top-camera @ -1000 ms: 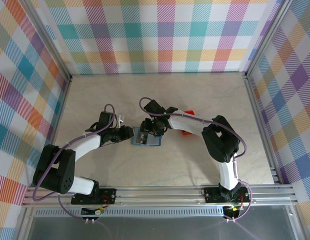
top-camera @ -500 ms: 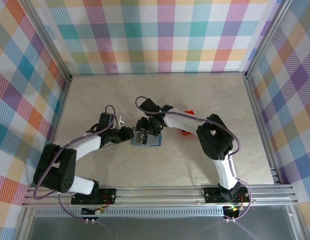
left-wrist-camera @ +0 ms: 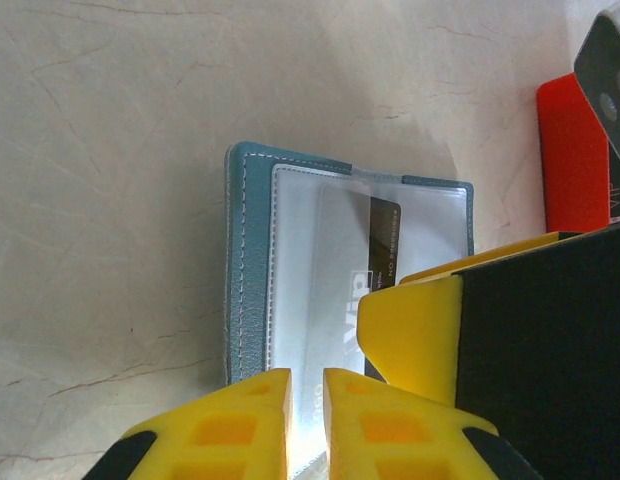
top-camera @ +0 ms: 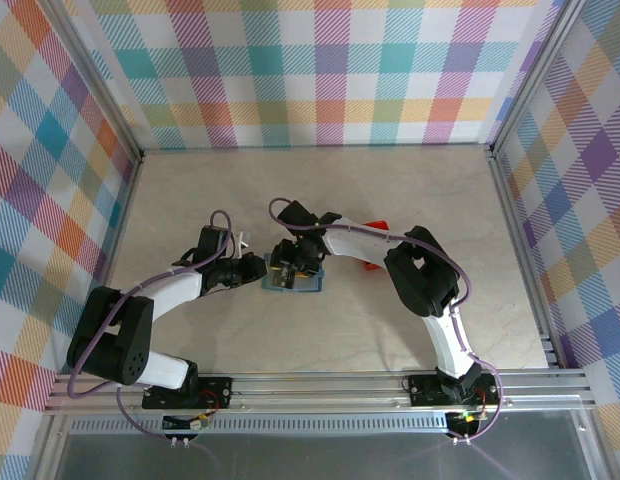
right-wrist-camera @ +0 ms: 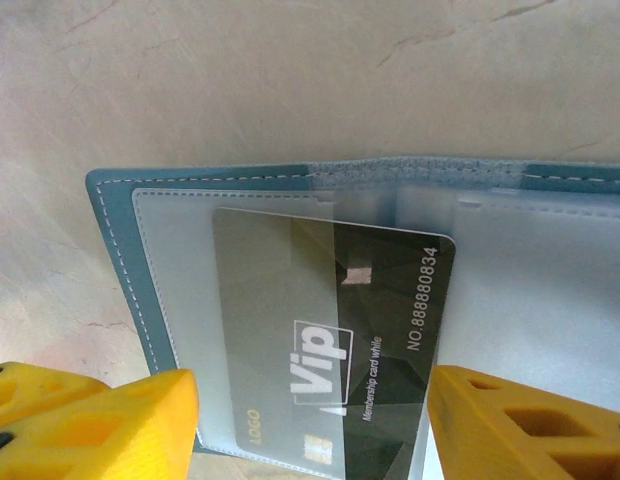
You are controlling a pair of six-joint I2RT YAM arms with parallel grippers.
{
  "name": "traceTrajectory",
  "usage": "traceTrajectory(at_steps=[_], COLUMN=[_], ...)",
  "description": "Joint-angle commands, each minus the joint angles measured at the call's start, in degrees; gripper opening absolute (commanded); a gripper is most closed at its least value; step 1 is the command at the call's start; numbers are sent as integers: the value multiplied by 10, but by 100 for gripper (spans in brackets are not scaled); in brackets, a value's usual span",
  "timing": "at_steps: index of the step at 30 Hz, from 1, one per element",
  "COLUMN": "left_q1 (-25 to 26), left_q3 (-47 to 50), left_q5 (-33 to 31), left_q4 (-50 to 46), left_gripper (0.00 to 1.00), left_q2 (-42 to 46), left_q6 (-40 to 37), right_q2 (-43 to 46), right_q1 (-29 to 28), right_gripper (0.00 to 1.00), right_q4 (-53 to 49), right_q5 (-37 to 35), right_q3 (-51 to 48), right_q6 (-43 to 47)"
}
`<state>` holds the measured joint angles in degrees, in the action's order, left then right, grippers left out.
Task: Put the credit cards into the card holder
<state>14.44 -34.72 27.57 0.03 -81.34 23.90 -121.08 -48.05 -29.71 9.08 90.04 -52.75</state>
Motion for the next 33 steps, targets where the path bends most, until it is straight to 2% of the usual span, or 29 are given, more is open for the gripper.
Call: traceTrajectory(at_steps=[1, 8, 18, 33], left_q1=[-5, -5, -5, -5], left_q3=[2, -1, 0, 3], left_q5=[-9, -13, -56, -17], left_q4=[-13, -16, -30, -3], left_gripper=[15, 16, 18, 19], left_q2=[-9, -20, -12, -32], left_q6=[-17, -19, -17, -16], right_q2=[-4, -1, -7, -17], right_q1=[-3, -3, -3, -4], right_gripper=[62, 63, 63, 64], right_q4=[-12, -12, -15, -21], right_q5=[6, 1, 1, -1], right_q3=[22, 24, 24, 32], right_q6=[-1, 0, 2, 9])
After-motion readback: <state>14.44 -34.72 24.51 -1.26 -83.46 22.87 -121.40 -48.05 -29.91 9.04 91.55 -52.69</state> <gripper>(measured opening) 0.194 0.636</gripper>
